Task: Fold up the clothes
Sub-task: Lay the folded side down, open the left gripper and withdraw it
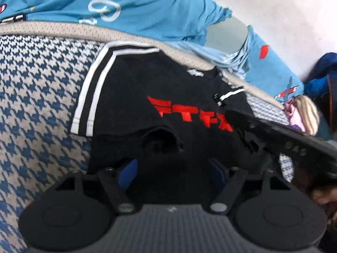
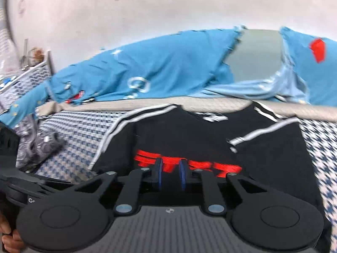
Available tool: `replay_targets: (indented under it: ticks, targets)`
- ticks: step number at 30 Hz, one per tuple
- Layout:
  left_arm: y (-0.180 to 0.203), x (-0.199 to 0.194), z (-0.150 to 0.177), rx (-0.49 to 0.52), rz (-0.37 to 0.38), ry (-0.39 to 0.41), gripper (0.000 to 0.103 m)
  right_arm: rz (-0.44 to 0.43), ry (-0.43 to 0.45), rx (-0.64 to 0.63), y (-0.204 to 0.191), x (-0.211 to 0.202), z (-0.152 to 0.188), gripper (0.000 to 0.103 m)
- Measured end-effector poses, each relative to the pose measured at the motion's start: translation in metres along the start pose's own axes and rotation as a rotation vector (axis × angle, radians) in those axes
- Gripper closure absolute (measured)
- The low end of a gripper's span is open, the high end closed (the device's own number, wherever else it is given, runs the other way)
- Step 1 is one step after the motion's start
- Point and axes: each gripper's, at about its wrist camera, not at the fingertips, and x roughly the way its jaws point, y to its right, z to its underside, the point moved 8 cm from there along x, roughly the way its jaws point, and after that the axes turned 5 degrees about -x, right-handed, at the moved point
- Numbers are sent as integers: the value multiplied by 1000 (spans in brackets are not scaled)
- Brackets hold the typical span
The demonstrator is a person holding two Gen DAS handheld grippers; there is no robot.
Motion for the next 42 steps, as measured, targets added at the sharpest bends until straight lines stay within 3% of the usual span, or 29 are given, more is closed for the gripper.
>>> replay_targets:
  ticks: [2,10,19,22,25,42]
  targets:
    - [-3,-10,-4,1,-16,25,24,-19,1,-19,-7,4,-1,86]
    - [-33,-32,-20,-90,-124,103,24,-32,-6,-78,-32,20,5,86]
    - [-54,-38,-24,-134,-255,135,20,-38,-5,-133,-57,22,10,85]
    - [-59,-40,-24,-156,-276,145,15,-34,-11,-157,-63,22,13,84]
    - [-65,-43,-24,-168,-316,156,10,-23,-8,-172,-68,21,12,73]
    - [-103,-73,-34,-321,-447,209,2,-47,25,-278,-98,27,11,73]
